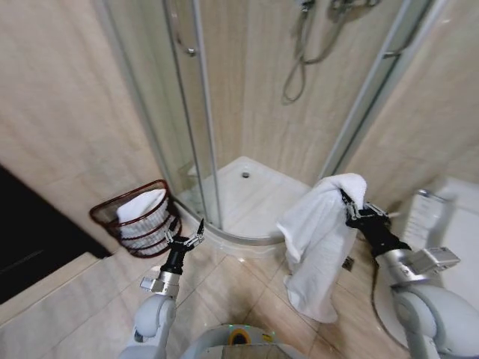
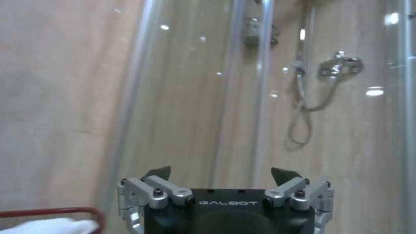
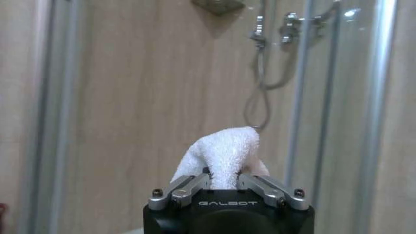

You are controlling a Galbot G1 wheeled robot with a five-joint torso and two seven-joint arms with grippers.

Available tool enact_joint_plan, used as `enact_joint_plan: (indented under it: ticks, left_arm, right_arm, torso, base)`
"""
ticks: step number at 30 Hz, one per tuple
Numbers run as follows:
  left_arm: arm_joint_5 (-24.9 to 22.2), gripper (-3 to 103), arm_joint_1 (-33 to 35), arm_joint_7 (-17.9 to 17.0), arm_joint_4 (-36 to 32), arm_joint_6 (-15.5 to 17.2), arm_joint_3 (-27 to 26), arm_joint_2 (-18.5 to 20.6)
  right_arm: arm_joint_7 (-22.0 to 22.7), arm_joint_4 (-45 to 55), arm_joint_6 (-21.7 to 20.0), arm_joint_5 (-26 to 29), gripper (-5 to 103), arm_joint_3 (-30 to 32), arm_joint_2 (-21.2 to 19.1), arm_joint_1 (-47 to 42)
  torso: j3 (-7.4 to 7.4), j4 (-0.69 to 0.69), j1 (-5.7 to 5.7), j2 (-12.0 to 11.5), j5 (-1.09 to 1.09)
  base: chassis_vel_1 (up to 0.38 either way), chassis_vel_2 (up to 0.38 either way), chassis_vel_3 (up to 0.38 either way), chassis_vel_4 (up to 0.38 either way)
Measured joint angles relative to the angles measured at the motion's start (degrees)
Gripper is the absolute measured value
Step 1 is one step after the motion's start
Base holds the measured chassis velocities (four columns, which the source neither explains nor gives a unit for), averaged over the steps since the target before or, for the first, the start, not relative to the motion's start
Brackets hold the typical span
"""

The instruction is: Discard the used towel into the hamper.

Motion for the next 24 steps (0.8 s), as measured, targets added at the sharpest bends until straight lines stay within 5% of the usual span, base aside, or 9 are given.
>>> enact_joint_plan:
  ticks: [11, 24]
  left_arm:
    - [0.06, 100, -0.04, -0.13, 0.27, -2.86, 0.58, -0.73]
    - [0.50, 100, -0.08, 0.51, 0.19, -2.62, 0.82, -0.86]
  right_arm:
    - [-0.24, -0.04, 0.24, 1.20, 7, 1.13, 0.02, -0.25]
    - [-0.70, -0.04, 0.77, 0.99, 7, 0.56, 0.51, -0.21]
  torso:
    - [-0.01, -0.02, -0.01, 0.00, 0.02]
    - [-0.01, 0.00, -0.01, 0.00, 0.02]
  base:
    - [0.180, -0.049, -0.049, 0.168]
    - [0.091, -0.086, -0.093, 0.094]
